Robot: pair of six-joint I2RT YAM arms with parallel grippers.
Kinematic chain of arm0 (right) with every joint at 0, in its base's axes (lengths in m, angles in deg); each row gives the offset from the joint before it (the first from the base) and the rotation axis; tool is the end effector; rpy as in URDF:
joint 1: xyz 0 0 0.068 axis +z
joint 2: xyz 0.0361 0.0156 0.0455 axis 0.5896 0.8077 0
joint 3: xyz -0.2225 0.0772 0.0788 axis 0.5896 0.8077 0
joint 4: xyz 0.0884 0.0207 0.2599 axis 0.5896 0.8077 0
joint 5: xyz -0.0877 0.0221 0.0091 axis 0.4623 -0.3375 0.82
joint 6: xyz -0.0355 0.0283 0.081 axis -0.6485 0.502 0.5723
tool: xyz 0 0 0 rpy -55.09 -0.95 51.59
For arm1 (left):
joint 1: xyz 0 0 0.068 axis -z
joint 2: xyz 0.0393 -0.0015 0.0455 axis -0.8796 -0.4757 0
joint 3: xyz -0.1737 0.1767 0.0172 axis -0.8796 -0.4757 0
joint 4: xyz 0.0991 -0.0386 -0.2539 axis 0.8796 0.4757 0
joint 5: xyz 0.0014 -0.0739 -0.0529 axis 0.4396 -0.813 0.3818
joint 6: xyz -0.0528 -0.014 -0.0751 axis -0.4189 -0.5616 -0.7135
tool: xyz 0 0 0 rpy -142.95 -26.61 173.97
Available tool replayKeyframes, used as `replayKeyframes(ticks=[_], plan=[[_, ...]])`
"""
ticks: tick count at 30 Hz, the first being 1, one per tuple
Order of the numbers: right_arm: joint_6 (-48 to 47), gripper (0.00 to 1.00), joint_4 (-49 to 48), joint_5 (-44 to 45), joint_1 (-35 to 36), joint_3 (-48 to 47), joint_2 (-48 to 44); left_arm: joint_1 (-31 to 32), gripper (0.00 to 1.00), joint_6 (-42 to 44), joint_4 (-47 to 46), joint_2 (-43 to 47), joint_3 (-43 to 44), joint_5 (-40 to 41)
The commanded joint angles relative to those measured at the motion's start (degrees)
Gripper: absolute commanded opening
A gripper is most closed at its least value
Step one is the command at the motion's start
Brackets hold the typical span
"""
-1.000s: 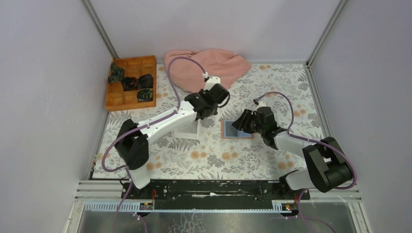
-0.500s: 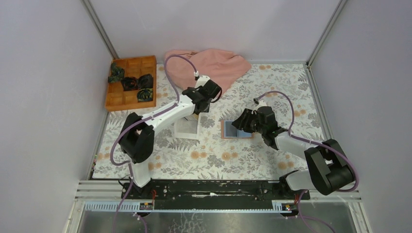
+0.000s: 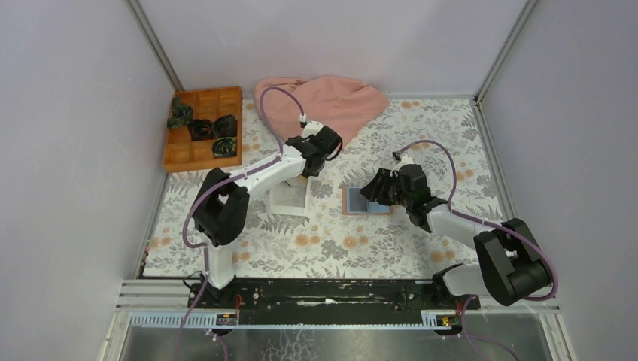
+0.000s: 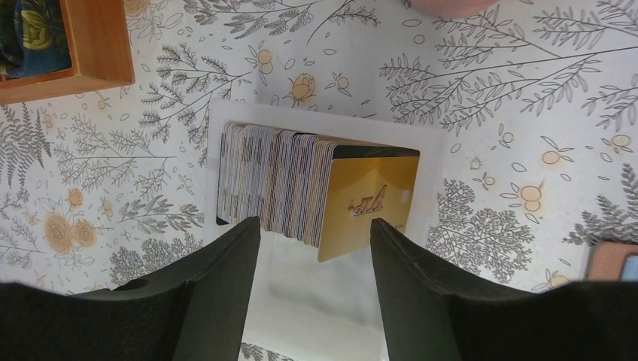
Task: Put the credit cards into the card holder
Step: Pick up the credit card from the storage box.
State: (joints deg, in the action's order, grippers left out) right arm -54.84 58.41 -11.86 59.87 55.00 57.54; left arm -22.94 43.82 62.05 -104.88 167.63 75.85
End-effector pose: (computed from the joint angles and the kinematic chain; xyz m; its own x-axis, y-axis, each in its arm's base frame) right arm 0.2877 0.1474 0.1238 -0.6512 0.2940 -0.6997 -0.2680 0.7734 0.5745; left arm 0.3559 -0.2212 0.1651 -0.7835 0.1279 -0.6081 -0.0668 0.9556 0.2870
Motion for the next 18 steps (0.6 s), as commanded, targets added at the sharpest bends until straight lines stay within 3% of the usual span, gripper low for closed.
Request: replayKeyframes(ticks=[1,18], plan=[[-1.08,0.49,-0.71,-0.17,0.6,-2.53,-1.66,-0.68,0.63,0.45,0.74,-1.92,1.29,2.5],[-1.31,0.49,-0.97,0.8,0.6,-1.71,-2.57,-2.42,0.57,0.59,0.52,-3.06,0.27,3.06]])
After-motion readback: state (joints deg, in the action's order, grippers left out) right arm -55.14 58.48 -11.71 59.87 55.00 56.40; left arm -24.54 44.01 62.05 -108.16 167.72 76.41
